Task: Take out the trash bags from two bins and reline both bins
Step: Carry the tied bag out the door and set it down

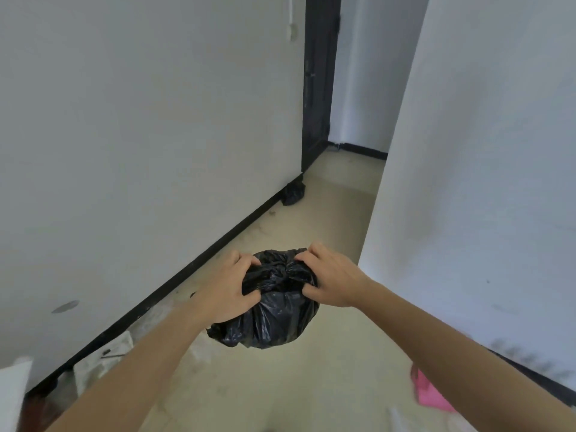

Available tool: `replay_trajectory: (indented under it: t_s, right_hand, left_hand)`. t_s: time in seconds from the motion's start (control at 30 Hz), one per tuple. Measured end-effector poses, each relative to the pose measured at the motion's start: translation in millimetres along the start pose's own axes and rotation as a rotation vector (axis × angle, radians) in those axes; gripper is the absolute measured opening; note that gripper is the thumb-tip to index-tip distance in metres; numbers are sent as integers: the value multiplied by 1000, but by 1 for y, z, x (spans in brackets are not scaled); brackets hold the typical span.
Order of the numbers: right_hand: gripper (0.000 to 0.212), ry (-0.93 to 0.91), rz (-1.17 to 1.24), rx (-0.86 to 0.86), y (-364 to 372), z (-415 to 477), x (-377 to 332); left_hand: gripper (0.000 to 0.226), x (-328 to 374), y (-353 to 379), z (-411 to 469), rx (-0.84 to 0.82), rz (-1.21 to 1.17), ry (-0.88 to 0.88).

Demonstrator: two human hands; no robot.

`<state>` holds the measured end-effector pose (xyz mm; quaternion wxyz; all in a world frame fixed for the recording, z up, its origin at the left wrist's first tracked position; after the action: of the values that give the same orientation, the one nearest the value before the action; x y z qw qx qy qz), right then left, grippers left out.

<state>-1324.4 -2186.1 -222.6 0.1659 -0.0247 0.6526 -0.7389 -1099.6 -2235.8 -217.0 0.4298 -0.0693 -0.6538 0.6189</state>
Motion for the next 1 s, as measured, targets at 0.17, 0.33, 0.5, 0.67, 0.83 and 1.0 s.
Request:
replay_trajectory:
  t_s: [0.17, 0.33, 0.5, 0.67, 0.83, 1.0]
  right_hand:
    - [52, 18, -23, 13, -3, 129, 65]
    - [54, 73, -54, 18, 0, 226, 154]
    - [56, 100, -58, 15, 27, 332, 256]
    - [59, 119, 19, -33, 57, 452, 362]
    - [63, 108, 30, -62, 60, 579, 449]
    - [56, 7, -3, -89, 69, 690, 510]
  left_hand:
    - [42, -74, -32, 139, -30, 1, 59]
    - [43, -120, -38, 276, -73, 0, 148]
    - [51, -181, -13, 420, -93, 46, 154]
    - [52, -244, 6, 566, -179, 46, 75]
    - [54, -295, -12, 693, -151, 40, 9]
    - [51, -369, -13, 797, -140, 30, 12]
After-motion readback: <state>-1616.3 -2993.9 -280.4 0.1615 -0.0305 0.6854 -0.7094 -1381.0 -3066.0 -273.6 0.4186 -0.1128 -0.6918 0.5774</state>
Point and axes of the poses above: each hand's wrist, its own z-axis towards the middle knuckle, its own y-axis out of the palm, x = y × z, the point moved 3 cm from there along z, towards the middle knuckle, and after that the axes turned 1 degree about y, right-handed, at the moved point
